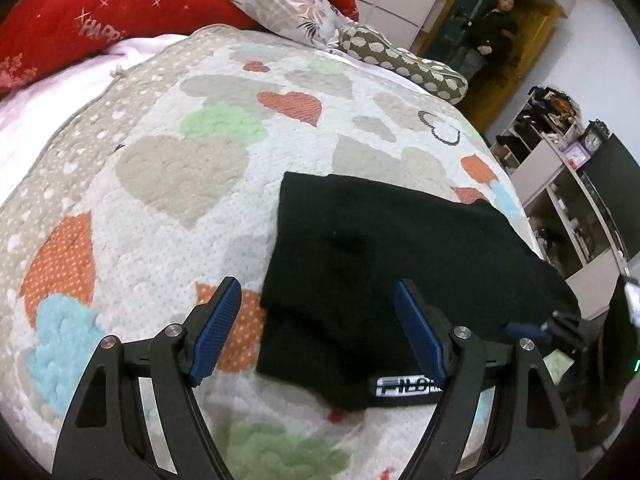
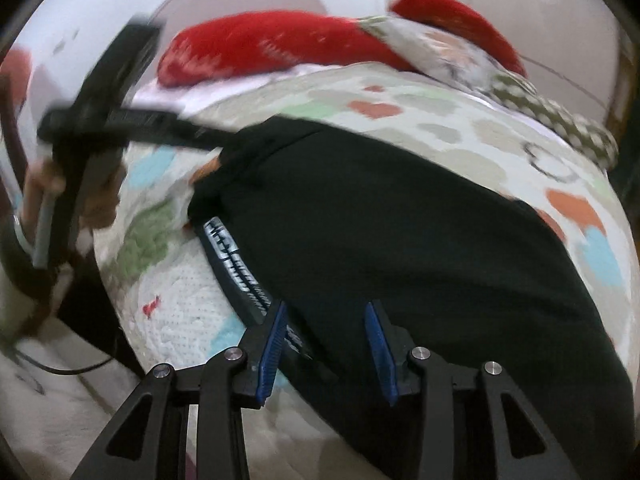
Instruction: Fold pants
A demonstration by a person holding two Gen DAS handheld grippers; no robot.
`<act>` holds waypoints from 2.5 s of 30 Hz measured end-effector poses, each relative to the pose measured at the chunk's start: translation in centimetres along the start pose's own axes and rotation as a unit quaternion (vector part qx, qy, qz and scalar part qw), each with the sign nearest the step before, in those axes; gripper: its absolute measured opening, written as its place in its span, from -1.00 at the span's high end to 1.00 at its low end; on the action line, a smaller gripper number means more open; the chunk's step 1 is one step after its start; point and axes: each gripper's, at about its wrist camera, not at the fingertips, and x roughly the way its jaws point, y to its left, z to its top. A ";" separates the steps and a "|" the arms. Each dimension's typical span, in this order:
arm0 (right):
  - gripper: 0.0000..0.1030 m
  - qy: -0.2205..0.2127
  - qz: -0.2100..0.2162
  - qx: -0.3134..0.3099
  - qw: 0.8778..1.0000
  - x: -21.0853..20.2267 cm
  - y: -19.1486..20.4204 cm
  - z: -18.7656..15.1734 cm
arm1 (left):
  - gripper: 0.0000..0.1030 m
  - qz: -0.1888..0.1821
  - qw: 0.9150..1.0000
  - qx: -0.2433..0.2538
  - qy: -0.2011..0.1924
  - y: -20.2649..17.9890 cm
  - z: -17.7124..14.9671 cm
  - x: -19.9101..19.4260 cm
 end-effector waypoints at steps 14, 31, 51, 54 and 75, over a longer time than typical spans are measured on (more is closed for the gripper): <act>0.98 -0.006 0.006 0.012 1.000 0.5 -0.5 0.6 | 0.77 -0.042 0.999 -0.004 -0.018 -0.2 -0.5 -1.0; 0.31 -0.022 -0.050 -0.056 0.997 2.3 2.5 0.0 | 0.27 0.018 0.999 -0.031 -0.020 1.1 -0.7 -1.1; 0.97 -0.031 0.056 0.046 0.997 -0.1 1.4 0.6 | 0.44 -0.009 0.999 0.007 -0.033 -0.2 -1.4 -2.4; 0.97 -0.025 0.065 0.060 0.996 0.6 1.4 -0.1 | 0.44 0.000 1.000 0.003 -0.024 0.3 -2.0 -1.6; 0.94 -0.020 -0.079 0.278 0.957 -1.7 -11.9 -4.8 | 0.06 0.026 0.997 0.050 -0.048 -4.5 -0.3 -1.3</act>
